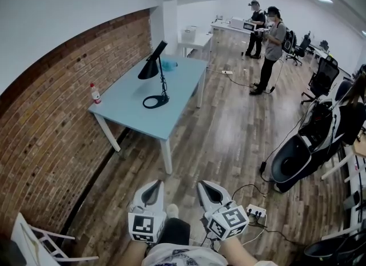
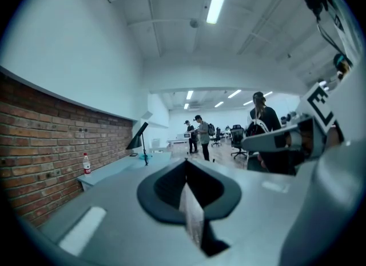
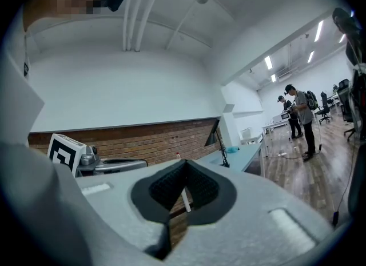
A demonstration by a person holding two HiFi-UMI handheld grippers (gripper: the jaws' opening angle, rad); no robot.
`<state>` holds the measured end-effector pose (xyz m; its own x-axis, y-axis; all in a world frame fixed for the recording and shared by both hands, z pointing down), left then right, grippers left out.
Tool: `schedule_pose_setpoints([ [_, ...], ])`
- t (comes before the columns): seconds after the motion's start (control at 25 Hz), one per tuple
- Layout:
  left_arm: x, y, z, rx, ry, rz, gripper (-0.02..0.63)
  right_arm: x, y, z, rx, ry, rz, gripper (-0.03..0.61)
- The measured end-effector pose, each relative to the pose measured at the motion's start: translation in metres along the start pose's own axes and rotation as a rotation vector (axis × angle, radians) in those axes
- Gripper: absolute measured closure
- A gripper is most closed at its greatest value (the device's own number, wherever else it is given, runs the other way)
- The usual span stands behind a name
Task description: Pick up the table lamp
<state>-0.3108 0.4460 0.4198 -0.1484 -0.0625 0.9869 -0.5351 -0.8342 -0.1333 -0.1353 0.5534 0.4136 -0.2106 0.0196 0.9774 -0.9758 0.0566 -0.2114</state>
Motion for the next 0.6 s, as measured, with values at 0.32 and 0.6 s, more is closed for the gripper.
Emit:
schedule_pose_setpoints([
  [0.32,0.002,0.059,0.088,0.010,-0.001,-0.005,0.621,-0.012,-0.041,0.088,-0.001,0.002,-0.022,0.580],
  [0.6,0.013,0.127,0.174,0.014,0.016,-0.043,0.621,-0.016,-0.081,0.194,-0.007,0.047,-0.011,0.580],
])
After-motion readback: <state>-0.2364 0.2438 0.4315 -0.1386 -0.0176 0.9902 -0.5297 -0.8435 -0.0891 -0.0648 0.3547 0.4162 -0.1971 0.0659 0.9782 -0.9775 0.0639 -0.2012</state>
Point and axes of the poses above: the fingertips, and each gripper's own axes: z forward along the fingers, y to its left, x out of its underside, the point moved 8 cm from there along -z, backward along the fingers, and after that the axes turned 1 degree about -y, right-handed, at the moved point
